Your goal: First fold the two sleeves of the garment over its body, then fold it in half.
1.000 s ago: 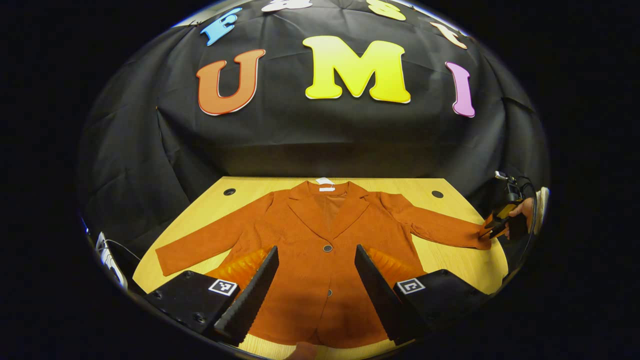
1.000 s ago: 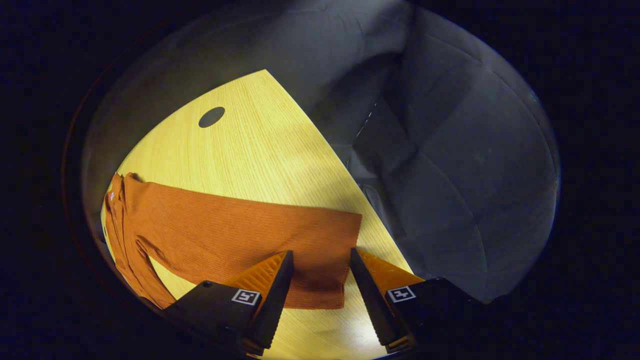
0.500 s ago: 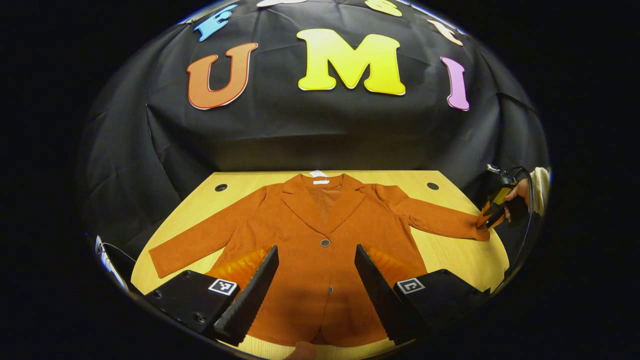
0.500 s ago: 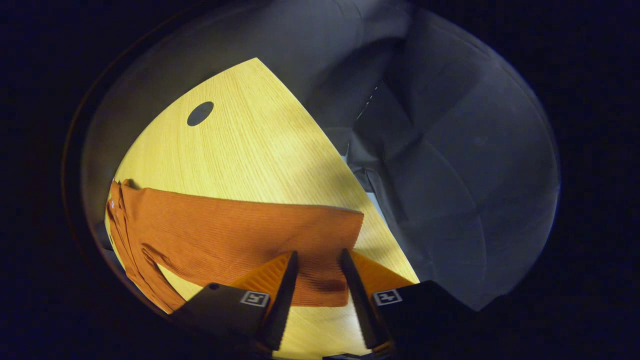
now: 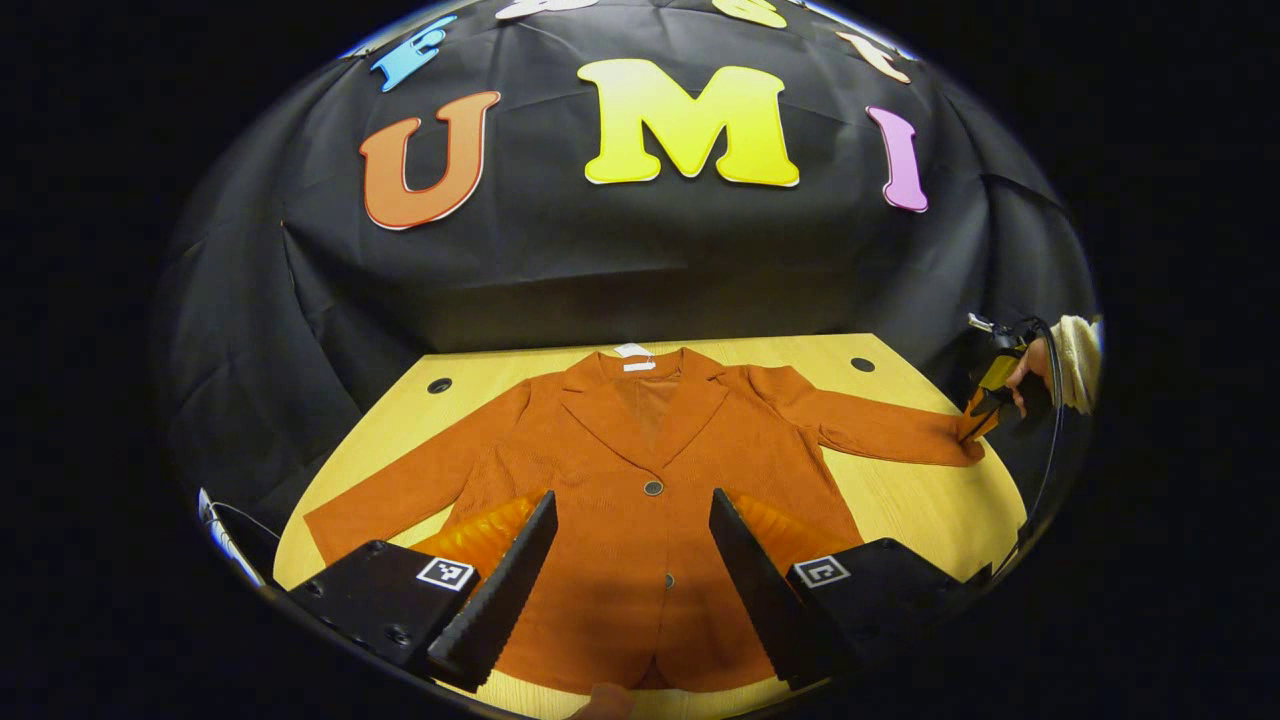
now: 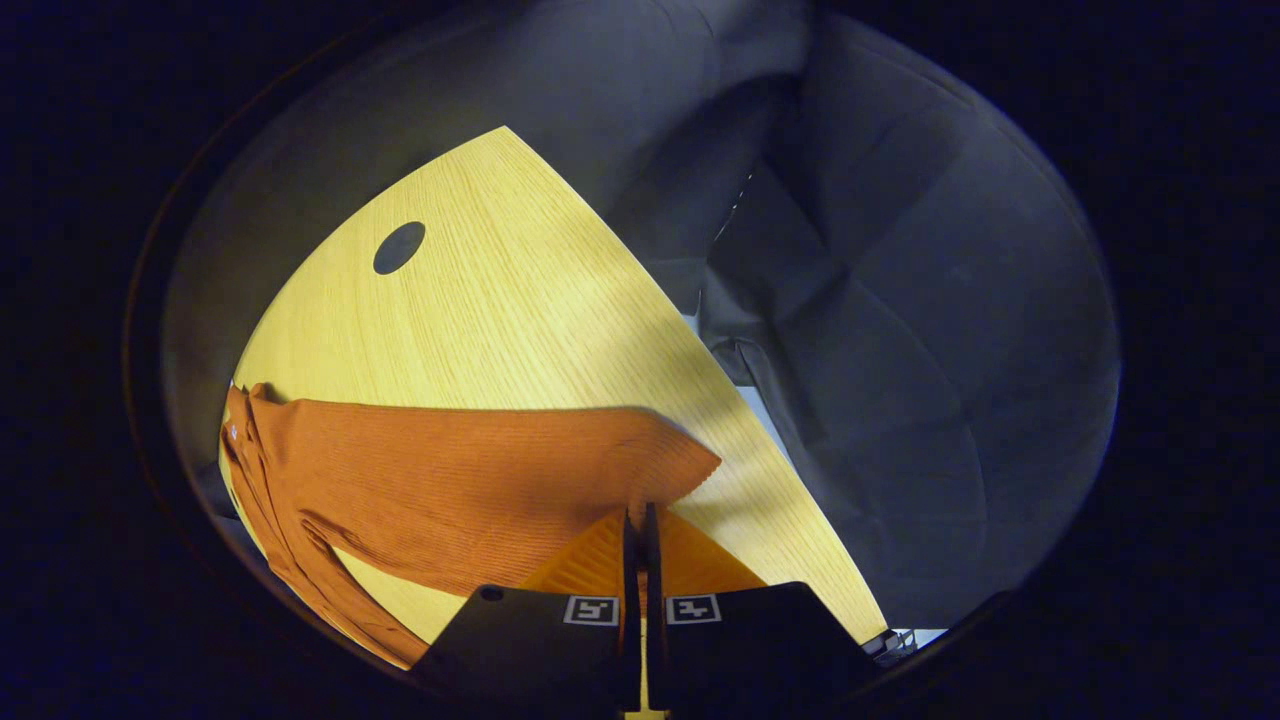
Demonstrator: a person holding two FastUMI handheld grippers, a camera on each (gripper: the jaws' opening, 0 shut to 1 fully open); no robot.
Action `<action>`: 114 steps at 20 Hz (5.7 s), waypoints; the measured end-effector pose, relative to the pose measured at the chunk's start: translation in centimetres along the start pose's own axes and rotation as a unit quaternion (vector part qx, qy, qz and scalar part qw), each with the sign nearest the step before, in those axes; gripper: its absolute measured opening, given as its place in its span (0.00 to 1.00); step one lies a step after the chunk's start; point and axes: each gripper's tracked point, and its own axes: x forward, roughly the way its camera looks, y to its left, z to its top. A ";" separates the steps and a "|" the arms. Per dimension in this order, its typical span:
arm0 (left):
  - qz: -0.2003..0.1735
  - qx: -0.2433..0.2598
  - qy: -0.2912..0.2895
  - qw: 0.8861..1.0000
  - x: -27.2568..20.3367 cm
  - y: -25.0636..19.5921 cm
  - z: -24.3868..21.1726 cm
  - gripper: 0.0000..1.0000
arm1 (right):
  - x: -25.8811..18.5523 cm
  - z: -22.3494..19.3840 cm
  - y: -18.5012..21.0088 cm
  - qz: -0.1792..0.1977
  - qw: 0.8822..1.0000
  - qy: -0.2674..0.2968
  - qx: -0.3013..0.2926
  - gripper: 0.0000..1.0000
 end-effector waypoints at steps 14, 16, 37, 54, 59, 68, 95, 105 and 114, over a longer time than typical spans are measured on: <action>-0.020 0.007 -0.025 0.999 -1.0 1.9 0.0 0.99 | -8.4 0.4 9.7 0.073 0.993 -0.063 -0.066 0.02; -0.018 0.022 -0.031 0.999 -1.3 2.8 0.1 0.99 | -9.8 -0.2 12.9 0.088 0.990 -0.067 -0.089 0.02; 0.017 -0.007 -0.045 0.999 -3.8 15.1 -3.8 1.00 | -13.8 -21.1 56.6 0.201 0.901 -0.051 -0.381 0.02; 0.074 -0.051 -0.005 0.996 -5.0 21.7 -9.5 0.99 | -8.0 -27.8 64.5 0.177 0.891 -0.040 -0.416 0.12; 0.123 -0.040 0.009 0.992 -4.8 25.5 -10.5 1.00 | -12.5 -27.2 64.1 0.215 0.869 -0.071 -0.440 0.58; 0.217 -0.135 0.066 0.964 -2.9 33.6 -14.0 1.00 | -21.2 -24.8 54.2 0.267 0.854 -0.126 -0.429 0.99; 0.235 -0.380 0.344 0.826 5.2 42.7 -20.2 0.96 | -24.6 -29.5 24.6 0.256 0.911 -0.146 -0.289 0.99; 0.192 -0.371 0.377 0.827 5.9 42.5 -20.1 0.24 | -24.5 -28.9 23.6 0.277 0.908 -0.148 -0.278 0.95; 0.147 -0.345 0.355 0.856 6.3 43.0 -19.0 0.04 | -23.5 -28.3 20.8 0.276 0.914 -0.142 -0.263 0.95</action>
